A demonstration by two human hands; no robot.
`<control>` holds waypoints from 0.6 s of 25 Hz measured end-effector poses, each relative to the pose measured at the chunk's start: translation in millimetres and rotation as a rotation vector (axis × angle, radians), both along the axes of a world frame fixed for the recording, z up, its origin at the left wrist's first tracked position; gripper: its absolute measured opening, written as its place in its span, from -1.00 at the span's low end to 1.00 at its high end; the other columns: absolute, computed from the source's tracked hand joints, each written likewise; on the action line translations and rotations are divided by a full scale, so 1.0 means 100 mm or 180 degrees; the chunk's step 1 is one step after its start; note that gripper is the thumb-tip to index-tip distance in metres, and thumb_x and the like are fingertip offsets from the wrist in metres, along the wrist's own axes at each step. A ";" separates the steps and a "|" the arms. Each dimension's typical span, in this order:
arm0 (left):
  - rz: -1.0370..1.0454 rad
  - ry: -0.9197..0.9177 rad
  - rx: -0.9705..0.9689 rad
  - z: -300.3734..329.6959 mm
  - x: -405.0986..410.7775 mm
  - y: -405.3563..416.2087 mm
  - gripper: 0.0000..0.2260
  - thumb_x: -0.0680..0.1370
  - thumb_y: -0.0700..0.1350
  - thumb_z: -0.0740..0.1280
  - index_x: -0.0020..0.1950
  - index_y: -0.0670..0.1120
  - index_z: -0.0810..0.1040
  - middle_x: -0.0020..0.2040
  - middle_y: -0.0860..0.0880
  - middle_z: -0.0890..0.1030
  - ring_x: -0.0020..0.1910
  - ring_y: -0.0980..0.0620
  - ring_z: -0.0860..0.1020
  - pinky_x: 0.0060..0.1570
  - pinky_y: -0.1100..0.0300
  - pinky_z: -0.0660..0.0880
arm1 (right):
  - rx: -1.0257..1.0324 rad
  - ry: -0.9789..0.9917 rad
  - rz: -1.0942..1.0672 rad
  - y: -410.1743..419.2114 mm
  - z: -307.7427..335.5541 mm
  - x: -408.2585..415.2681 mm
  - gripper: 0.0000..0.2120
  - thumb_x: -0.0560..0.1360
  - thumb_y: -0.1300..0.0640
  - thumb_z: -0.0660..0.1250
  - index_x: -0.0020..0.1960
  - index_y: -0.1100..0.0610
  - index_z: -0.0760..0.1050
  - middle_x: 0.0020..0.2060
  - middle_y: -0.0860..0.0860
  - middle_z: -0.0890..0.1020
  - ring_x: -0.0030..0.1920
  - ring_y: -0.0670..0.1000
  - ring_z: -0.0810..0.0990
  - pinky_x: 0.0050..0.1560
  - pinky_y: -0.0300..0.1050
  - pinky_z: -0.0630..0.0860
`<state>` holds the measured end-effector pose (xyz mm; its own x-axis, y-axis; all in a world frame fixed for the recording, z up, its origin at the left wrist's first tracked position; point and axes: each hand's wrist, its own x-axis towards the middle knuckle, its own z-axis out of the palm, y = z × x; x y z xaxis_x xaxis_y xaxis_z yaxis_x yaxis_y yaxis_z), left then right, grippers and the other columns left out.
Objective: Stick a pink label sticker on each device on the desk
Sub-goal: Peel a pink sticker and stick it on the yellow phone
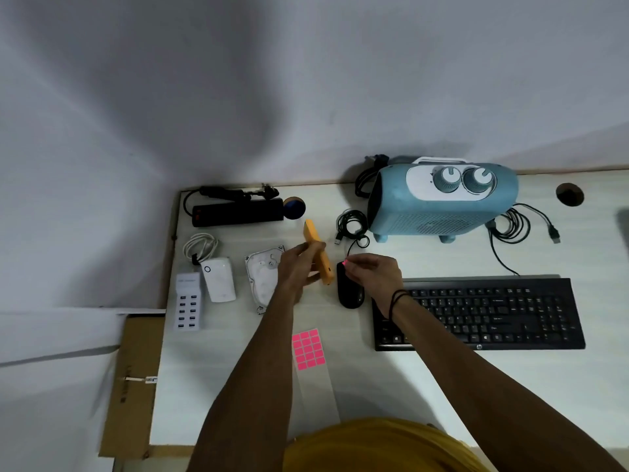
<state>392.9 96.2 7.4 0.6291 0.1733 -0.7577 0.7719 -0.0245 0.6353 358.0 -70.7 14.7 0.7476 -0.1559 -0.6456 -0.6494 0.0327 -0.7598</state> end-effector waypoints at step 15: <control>0.0624 -0.0593 -0.2337 0.68 -0.82 0.27 -0.70 0.64 -0.09 0.30 0.36 -0.11 0.50 -0.02 -0.07 0.53 -0.12 -0.03 0.53 -0.16 0.05 0.51 | 0.1088 -0.0788 0.0344 0.25 0.88 -0.24 -0.94 0.50 0.36 0.39 -0.05 0.27 0.62 -0.23 0.12 0.64 -0.13 0.06 0.62 -0.04 -0.21 0.65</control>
<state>310.6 123.3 75.8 0.7670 -0.2104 -0.6062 0.5977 0.5781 0.5556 333.9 -45.9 103.0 0.8866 0.1234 -0.4457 -0.4624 0.2513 -0.8503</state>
